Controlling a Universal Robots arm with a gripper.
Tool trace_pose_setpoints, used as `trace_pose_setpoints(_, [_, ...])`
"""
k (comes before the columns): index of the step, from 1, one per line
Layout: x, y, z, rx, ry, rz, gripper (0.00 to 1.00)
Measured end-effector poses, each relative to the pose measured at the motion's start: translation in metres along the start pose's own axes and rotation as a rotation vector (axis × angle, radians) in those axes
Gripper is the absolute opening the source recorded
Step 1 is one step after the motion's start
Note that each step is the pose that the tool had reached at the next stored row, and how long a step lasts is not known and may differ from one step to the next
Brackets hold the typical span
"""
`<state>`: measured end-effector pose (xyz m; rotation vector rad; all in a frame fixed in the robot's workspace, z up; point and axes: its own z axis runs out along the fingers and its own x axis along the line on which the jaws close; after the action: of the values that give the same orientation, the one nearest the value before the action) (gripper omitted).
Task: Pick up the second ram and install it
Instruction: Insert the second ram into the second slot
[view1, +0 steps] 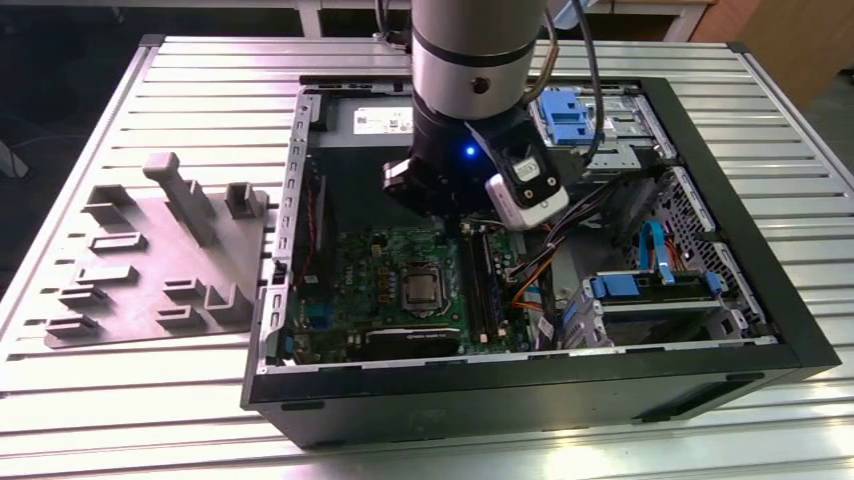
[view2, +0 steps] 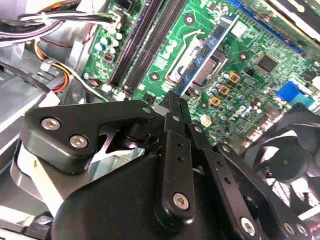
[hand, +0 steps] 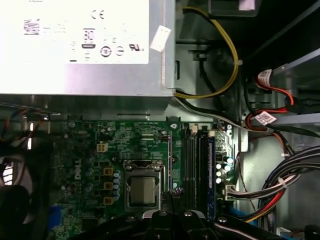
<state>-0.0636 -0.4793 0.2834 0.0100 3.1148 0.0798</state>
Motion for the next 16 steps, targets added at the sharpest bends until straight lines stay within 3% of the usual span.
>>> trace_pose_setpoints(16, [-0.0073, -0.0003, 0.0062, -0.0002, -0.0005, 0.007, 0.11])
